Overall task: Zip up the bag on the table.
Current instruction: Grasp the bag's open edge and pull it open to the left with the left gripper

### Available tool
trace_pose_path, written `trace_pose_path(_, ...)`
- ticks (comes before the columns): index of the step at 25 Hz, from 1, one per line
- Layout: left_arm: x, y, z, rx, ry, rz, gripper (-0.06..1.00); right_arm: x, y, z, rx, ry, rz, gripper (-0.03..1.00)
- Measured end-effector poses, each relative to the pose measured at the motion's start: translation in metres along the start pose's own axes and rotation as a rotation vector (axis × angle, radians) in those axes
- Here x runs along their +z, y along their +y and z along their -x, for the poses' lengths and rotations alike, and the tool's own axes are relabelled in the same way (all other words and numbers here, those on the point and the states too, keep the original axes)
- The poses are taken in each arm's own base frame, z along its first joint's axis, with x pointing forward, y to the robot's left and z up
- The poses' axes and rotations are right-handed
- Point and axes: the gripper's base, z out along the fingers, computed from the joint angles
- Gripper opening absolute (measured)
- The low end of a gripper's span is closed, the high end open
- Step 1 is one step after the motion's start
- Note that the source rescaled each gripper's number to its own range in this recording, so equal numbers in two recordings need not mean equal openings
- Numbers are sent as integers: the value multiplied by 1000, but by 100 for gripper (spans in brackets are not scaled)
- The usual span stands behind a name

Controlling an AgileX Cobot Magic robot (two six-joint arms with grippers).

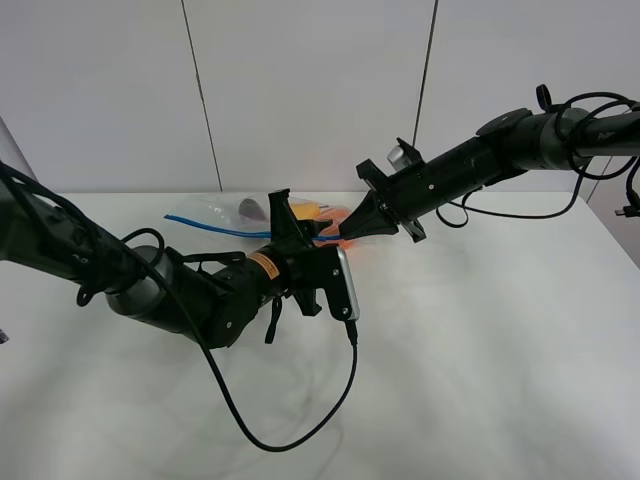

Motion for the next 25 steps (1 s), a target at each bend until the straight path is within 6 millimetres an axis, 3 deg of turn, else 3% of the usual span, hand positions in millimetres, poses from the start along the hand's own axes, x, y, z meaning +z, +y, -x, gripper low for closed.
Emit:
trace_pose_path(2, 0, 0, 0, 0, 0, 1, 33, 0, 0, 0, -1, 0, 0, 0)
trace_pose_path(8, 0, 0, 0, 0, 0, 0, 4, 0, 0, 0, 0, 2, 2, 0)
trace_pose_path(25, 0, 6, -7, 19, 21, 47, 1, -1, 3, 2, 9, -14, 21, 0)
